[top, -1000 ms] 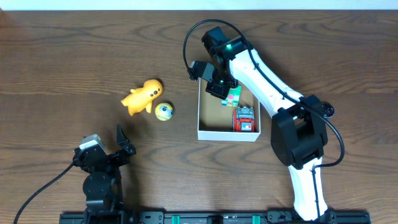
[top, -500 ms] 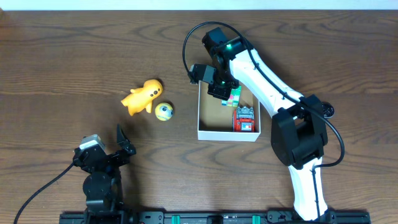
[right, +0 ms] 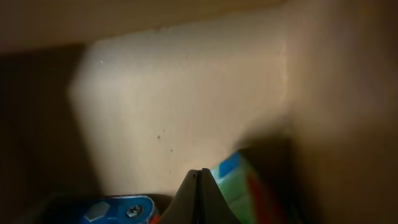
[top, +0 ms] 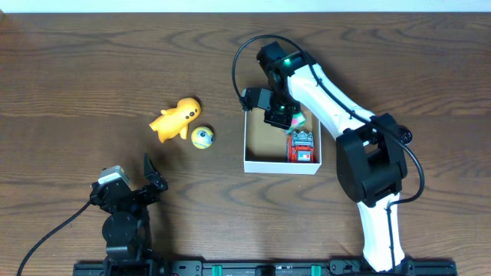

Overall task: Pack container
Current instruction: 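Open the right gripper to release the cube and lift away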

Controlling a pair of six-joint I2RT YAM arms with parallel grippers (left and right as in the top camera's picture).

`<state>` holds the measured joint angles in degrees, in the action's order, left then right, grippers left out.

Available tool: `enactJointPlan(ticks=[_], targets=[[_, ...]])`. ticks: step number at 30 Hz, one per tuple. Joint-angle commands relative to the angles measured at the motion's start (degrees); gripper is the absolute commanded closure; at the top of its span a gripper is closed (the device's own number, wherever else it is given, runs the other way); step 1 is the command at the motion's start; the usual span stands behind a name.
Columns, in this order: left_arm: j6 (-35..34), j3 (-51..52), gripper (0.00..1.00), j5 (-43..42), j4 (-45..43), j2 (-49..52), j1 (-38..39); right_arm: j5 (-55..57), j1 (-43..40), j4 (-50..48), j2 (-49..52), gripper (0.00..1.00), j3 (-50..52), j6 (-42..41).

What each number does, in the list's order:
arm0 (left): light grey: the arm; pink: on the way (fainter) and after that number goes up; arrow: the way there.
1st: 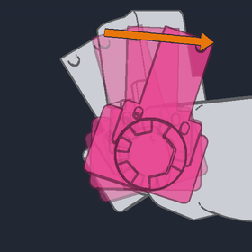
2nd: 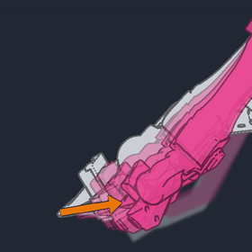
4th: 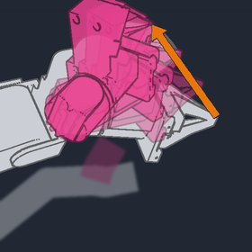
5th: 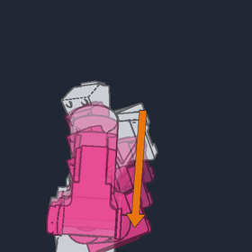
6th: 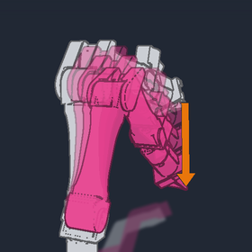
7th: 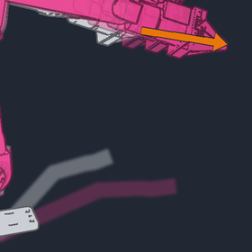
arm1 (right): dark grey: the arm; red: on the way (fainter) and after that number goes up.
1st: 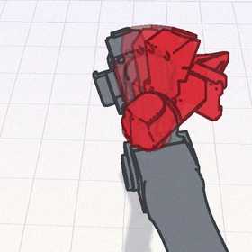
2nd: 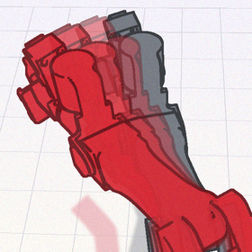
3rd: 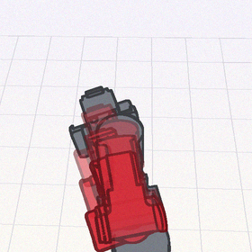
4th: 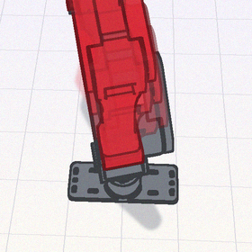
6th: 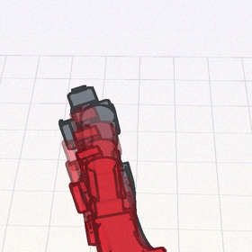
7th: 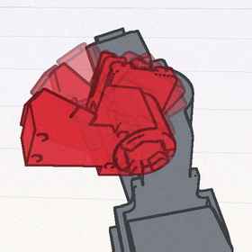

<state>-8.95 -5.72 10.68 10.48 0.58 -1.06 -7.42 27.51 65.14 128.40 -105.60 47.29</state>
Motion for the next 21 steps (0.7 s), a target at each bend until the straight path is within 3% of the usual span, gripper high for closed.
enactJointPlan(ticks=[1,9,21], targets=[[0.6,-0.1,0.02,0.0,0.0,-0.3,0.2,2.0,-0.9,0.0,-1.6,0.99,0.2,1.0],[0.6,-0.1,0.02,0.0,0.0,-0.3,0.2,13.2,-0.8,0.0,-1.7,0.99,-0.1,0.3],[0.6,-0.1,0.02,0.0,0.0,-0.3,0.2,13.4,-0.8,0.4,-4.8,0.99,-0.1,-0.1]])
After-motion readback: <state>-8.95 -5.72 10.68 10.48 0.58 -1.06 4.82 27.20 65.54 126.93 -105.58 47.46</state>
